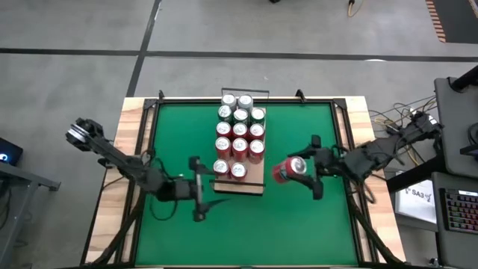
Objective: Place canned beverage on shelf
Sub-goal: Put the orange soda can on the shelf and aligned with the other orange soda can
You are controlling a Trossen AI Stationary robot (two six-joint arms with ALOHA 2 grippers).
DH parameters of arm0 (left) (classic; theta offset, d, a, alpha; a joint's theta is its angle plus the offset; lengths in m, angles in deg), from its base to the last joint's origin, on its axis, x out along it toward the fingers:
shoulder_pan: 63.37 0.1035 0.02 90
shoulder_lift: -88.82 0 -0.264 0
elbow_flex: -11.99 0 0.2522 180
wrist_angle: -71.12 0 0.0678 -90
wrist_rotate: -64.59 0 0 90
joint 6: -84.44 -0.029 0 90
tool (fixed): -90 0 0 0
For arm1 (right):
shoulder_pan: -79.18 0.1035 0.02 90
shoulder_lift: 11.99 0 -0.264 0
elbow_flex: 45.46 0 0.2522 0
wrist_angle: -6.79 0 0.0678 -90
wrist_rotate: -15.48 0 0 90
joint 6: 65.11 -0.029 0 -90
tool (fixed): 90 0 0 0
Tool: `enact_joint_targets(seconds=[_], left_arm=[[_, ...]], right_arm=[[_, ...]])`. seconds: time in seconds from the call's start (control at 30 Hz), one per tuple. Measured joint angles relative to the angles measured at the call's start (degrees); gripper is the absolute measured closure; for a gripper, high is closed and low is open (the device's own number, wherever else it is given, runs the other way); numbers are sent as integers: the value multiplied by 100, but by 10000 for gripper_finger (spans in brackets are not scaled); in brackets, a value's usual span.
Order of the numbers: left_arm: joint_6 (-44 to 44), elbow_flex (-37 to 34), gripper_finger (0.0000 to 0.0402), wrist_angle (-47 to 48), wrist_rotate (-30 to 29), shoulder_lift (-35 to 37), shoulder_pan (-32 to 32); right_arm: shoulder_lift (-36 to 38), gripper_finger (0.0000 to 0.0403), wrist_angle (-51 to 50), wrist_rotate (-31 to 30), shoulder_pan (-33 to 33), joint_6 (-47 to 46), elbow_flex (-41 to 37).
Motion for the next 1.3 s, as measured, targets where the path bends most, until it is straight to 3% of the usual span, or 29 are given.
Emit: enact_joint_targets(seconds=[0.23,0.33,0.57,0.73,0.93,1.07,1.3], left_arm=[[-399,1832,73,593,-380,-1813,103],[-641,2501,73,593,-830,-2398,111],[-562,3523,73,874,-1082,-3366,192],[-316,3847,72,1008,-1330,-3684,215],[-122,3834,49,1259,-1207,-3694,223],[287,3845,30,1344,-1711,-3693,259],[822,3809,27,1601,-1720,-3692,360]], right_arm=[[-238,109,487,-21,805,788,-6],[-406,108,717,-14,1005,937,-1],[-743,107,611,-17,1223,1033,75],[-762,107,471,19,1219,910,127],[-772,106,474,18,1217,918,127],[-772,106,483,-315,1215,697,127],[-810,106,512,-481,1204,726,127]])
